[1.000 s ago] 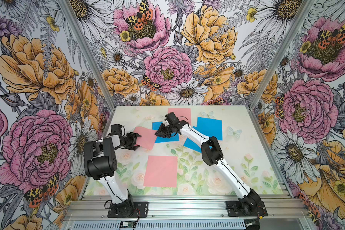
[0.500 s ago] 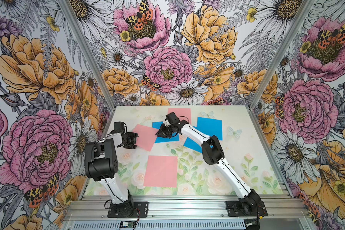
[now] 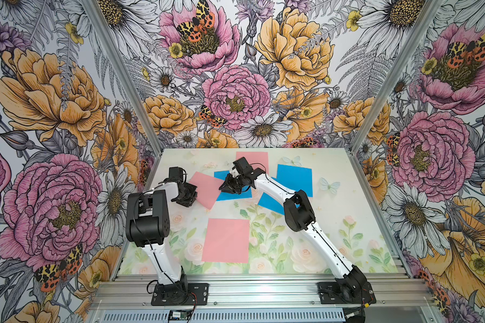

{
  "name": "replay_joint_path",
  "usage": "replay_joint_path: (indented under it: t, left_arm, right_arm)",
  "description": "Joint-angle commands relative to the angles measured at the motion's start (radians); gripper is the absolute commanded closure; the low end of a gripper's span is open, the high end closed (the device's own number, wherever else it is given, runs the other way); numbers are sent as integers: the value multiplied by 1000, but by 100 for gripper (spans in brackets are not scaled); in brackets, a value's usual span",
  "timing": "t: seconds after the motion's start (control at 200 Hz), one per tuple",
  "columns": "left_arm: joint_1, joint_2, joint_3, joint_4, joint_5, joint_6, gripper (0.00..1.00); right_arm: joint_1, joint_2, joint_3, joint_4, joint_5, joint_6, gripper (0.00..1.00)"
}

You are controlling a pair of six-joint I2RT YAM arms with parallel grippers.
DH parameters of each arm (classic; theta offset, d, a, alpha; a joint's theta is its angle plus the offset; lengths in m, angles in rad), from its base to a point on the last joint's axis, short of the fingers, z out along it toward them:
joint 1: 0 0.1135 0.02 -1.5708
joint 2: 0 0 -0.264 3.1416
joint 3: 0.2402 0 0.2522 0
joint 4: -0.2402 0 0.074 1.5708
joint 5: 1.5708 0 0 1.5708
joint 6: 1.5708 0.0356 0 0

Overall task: Sort the scattered colored papers by color
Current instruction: Pick up the colored paper from the center of the board.

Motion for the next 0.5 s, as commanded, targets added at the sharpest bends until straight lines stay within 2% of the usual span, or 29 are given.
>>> replay_joint_path:
  t: [0.0,0.285,0.38,0.495]
  left_arm:
    - [-18,5,17,-28,-58,49,98]
    - [-30,-6,60,-27,-68,99,100]
    - [-34,-37,74,-27,-49,113,100]
    - [-60,-138,113,-28,13,170,100]
  right_arm:
    - [-4,35,8,-69,23,-9,79]
    - [-10,-2,13,-69,-9,-20,78]
    - [-24,-58,0,-70,-23,-44,77]
    - [-58,-174,-70,-87,-31,-117,76]
